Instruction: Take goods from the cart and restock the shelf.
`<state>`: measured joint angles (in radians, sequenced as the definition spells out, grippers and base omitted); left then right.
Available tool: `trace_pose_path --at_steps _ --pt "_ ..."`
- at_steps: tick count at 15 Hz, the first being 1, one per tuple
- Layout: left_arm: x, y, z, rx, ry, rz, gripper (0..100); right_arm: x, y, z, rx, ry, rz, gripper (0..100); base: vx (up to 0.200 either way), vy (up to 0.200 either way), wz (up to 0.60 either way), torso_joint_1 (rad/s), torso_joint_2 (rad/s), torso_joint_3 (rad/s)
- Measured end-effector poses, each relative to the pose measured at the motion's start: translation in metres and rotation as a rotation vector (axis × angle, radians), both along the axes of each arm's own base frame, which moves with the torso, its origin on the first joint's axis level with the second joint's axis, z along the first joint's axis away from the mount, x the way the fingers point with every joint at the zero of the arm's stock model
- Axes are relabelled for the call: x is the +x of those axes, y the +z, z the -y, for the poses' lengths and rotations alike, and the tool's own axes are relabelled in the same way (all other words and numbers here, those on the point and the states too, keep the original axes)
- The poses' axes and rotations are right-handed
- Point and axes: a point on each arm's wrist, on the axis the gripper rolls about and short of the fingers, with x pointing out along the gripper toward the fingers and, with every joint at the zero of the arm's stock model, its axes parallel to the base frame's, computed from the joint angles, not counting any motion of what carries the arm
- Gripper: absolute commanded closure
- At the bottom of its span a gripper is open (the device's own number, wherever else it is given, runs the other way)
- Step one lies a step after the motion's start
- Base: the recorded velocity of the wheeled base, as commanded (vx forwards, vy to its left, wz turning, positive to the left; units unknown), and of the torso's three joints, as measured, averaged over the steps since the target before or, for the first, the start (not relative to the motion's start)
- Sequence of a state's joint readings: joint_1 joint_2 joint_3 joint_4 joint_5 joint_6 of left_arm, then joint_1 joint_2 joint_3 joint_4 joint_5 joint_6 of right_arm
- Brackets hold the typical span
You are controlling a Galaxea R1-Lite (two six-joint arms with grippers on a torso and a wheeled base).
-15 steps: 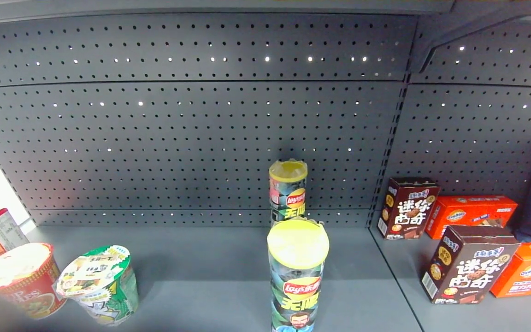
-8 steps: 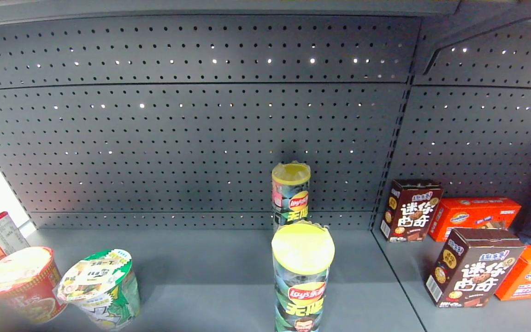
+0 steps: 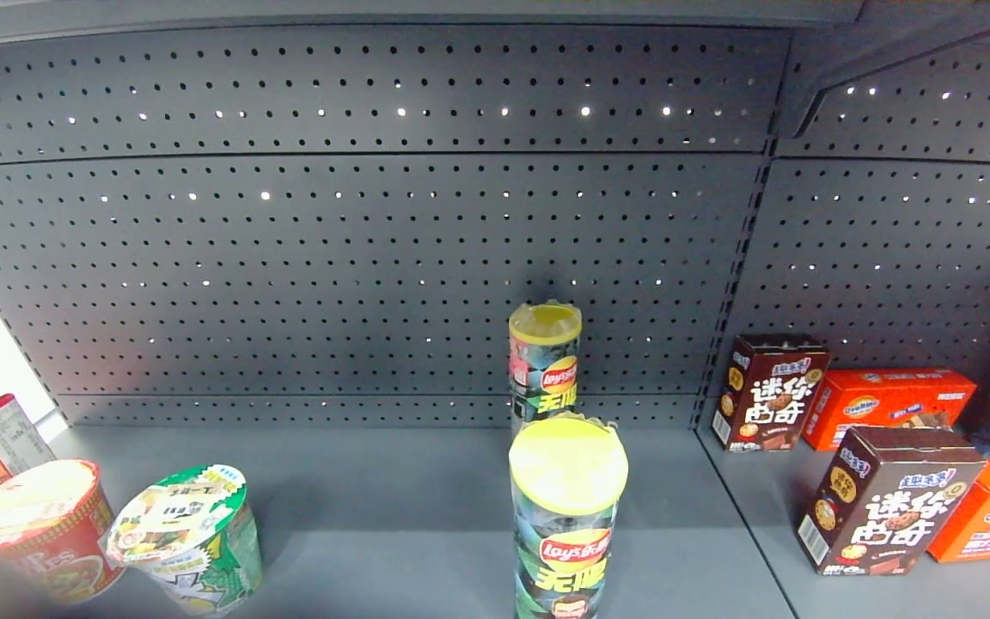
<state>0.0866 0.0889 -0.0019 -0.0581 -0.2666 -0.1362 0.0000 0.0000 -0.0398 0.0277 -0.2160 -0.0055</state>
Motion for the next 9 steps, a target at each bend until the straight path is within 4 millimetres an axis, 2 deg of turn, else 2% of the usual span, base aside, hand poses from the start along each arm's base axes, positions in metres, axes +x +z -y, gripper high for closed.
trace_pose_path --at_steps 9 --pt "0.0000 0.0001 -0.0001 0.009 0.005 0.002 0 0.0000 0.0000 0.0001 0.005 -0.002 0.002 0 0.000 0.000 0.00 0.000 0.00 0.000"
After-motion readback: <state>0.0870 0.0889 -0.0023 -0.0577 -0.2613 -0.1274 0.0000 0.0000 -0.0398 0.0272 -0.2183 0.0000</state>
